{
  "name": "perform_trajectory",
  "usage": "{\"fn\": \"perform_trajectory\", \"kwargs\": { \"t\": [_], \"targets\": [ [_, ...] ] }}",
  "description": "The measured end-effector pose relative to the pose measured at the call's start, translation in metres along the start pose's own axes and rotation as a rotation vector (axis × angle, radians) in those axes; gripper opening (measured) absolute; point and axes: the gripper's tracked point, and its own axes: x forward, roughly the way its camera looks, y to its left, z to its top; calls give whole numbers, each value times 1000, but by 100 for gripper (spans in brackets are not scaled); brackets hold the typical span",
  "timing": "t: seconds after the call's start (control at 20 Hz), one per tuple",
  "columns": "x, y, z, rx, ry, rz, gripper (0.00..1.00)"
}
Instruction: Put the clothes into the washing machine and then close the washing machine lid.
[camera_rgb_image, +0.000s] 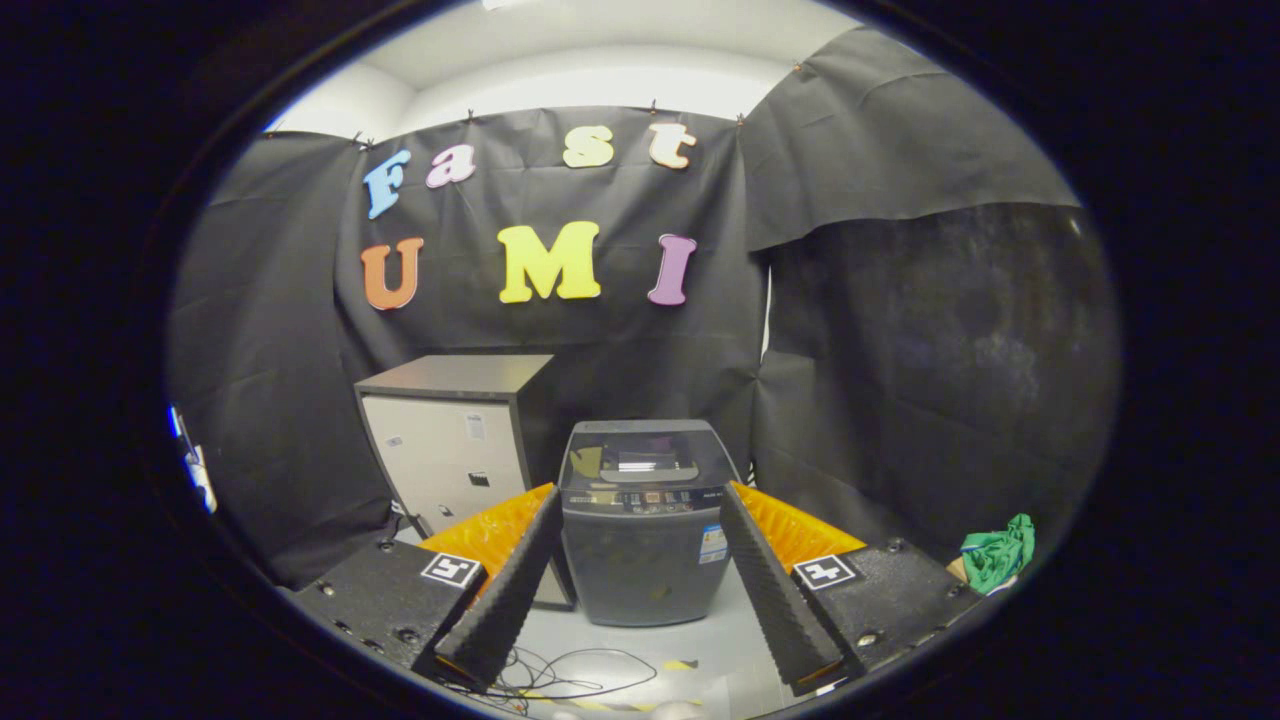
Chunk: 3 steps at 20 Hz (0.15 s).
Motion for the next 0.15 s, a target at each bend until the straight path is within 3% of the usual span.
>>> {"fn": "perform_trajectory", "kwargs": {
  "t": [0.15],
  "targets": [
    [-5, 1, 7, -8, -20, 3, 99]
  ]
}}
